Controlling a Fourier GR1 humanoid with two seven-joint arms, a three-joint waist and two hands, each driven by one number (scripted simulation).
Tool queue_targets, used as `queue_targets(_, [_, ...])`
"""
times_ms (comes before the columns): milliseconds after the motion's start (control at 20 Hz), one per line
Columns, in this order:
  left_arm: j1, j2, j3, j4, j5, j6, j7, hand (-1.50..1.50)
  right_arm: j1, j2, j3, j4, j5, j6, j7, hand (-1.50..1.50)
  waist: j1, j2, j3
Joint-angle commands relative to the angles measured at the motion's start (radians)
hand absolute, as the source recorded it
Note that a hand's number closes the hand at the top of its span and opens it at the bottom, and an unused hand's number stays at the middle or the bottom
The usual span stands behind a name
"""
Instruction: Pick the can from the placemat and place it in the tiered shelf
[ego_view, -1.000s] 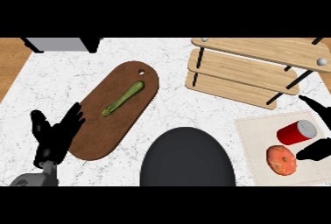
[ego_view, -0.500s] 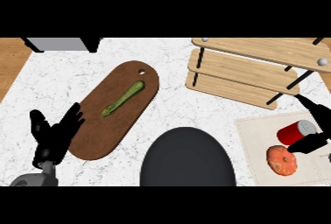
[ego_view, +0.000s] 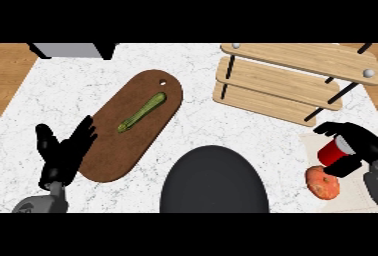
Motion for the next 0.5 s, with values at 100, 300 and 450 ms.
queue_targets(100, [0.011,-0.043,-0.015,0.011,-0.026,0.023,0.004,0.0,-0.022,0.086,0.037,0.022,0.006,0.017,-0.028,1.5,-0.007,0.009,0.008])
queue_targets(300, [0.072,-0.028,0.002,-0.036,-0.01,-0.006,-0.007,0.0,0.027,0.094,0.022,-0.011,0.0,-0.032,-0.104,1.5,-0.007,0.007,0.008])
queue_targets(450, [0.019,-0.021,0.008,0.017,-0.027,-0.001,0.004,0.0,0.088,0.097,0.008,-0.176,-0.039,-0.019,-0.105,1.5,-0.021,0.006,0.007])
